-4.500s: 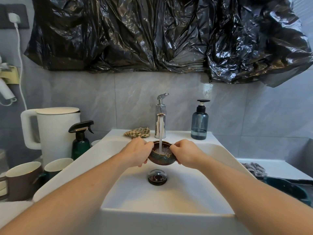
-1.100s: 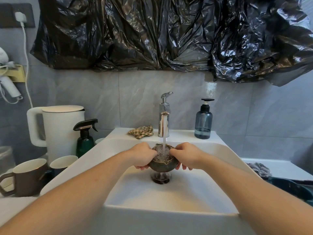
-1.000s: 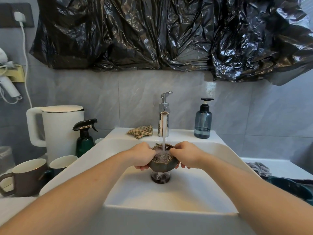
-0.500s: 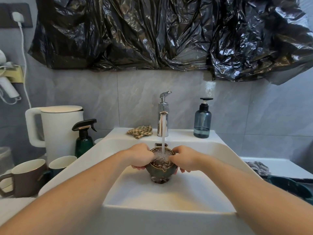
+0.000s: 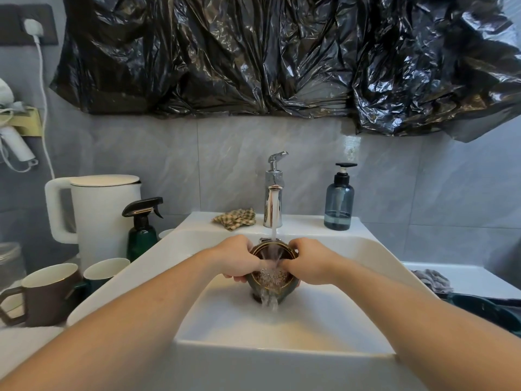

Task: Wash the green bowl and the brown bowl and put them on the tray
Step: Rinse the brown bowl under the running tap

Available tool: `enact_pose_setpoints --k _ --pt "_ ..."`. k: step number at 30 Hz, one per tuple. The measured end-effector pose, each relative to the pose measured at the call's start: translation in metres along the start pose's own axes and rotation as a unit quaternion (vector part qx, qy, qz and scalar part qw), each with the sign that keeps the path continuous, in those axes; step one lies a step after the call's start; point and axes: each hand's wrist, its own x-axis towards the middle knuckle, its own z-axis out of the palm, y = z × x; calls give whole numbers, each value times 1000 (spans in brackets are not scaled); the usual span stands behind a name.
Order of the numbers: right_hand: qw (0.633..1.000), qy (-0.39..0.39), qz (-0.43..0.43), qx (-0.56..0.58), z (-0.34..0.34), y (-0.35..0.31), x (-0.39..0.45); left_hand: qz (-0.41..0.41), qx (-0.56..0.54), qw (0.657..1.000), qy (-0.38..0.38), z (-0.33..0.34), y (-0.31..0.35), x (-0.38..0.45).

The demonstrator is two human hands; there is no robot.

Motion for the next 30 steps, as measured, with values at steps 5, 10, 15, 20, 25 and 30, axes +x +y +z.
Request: enact_pose_setpoints --k 5,10,15,20,25,30 --pt "1000 18 -12 -19 2 -1 0 20 -17 998 48 0 2 -1" --pt "999 29 -23 -9 2 0 1 76 10 988 136 -2 2 -3" --pt "997 40 -40 51 0 0 1 123 54 974 182 -4 3 -8" --pt "994 27 -68 84 0 0 0 135 93 954 251 -6 7 -11" --pt "993 66 -71 73 1 -1 4 128 45 962 238 -3 9 -7" --pt "989 76 -59 114 0 -1 6 138 -1 973 187 -1 8 -2"
